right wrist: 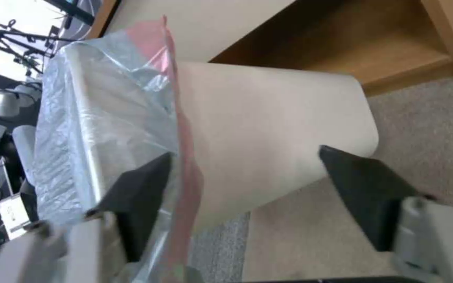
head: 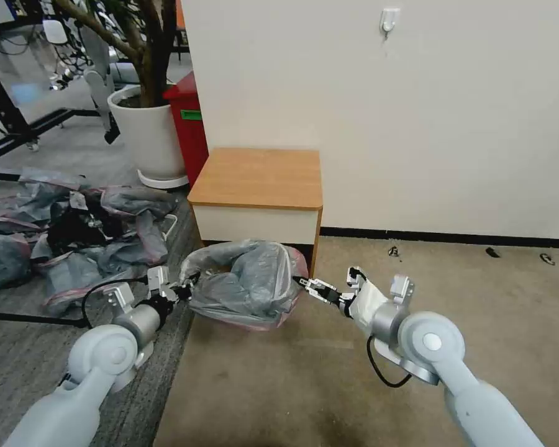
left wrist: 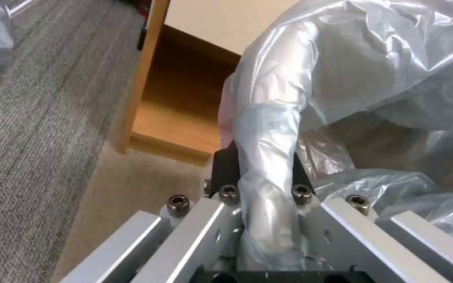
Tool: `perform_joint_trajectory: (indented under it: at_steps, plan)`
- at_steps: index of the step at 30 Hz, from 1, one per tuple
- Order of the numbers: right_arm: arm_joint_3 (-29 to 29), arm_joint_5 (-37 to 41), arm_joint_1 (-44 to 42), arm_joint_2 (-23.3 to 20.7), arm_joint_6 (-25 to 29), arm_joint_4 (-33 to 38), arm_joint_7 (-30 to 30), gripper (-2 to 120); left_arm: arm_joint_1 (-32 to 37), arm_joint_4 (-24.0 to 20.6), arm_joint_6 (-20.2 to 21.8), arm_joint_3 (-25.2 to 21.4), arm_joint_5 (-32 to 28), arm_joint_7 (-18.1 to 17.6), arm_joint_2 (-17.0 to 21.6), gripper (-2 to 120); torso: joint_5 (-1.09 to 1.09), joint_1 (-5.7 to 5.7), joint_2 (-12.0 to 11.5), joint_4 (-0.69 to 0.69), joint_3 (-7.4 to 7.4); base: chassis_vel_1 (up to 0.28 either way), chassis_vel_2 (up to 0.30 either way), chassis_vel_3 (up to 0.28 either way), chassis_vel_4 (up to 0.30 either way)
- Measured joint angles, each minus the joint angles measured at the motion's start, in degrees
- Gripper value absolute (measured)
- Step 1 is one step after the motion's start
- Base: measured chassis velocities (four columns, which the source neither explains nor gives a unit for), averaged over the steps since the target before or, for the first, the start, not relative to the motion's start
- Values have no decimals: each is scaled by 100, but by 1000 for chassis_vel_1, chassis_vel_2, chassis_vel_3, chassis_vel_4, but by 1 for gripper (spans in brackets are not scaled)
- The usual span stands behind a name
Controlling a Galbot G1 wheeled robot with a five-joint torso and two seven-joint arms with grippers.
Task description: Pick up the garbage bag from the table and place it over the trash can.
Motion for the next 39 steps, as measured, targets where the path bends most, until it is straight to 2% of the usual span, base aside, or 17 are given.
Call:
perform_joint_trajectory:
  at_steps: [2,3,7,9,12,13,16,17,19,28,39]
  plan:
    - [-26,2,21,-13,-3,-9,-11,65,-8,-1,0,15,3,-5,-5,3,0,0,0,0,0,0,0,0,0]
    - [-26,2,21,-13,-3,-9,-11,65,-8,-1,0,15,3,-5,-5,3,0,0,0,0,0,0,0,0,0]
    - [-65,5,37,-40,-3,-16,-88,44,-33,-5,0,45,9,-13,-6,3,0,0,0,0,0,0,0,0,0]
    - [-71,3,39,-47,-3,-19,-113,41,-38,-5,0,50,10,-15,-6,3,0,0,0,0,0,0,0,0,0]
    - [-81,-5,49,-65,0,-26,-171,28,-48,-5,0,68,12,-18,-6,3,0,0,0,0,0,0,0,0,0]
    - [-81,-5,49,-65,0,-26,-171,28,-48,-5,0,68,12,-18,-6,3,0,0,0,0,0,0,0,0,0]
    - [-104,-45,55,-98,29,-37,-243,13,-85,0,0,94,13,-20,6,3,0,0,0,0,0,0,0,0,0]
    - [-104,-45,55,-98,29,-37,-243,13,-85,0,0,94,13,-20,6,3,0,0,0,0,0,0,0,0,0]
    - [-137,-166,55,-119,88,-52,-341,3,-110,9,-1,116,13,-22,14,3,0,0,0,0,0,0,0,0,0]
    - [-228,-483,49,-201,207,-99,-622,0,-173,52,-8,181,13,-27,20,3,0,0,0,0,0,0,0,0,0]
    - [-503,-1483,160,-280,252,-437,-763,0,-125,-28,-5,197,-4,-31,4,3,0,0,0,0,0,0,0,0,0]
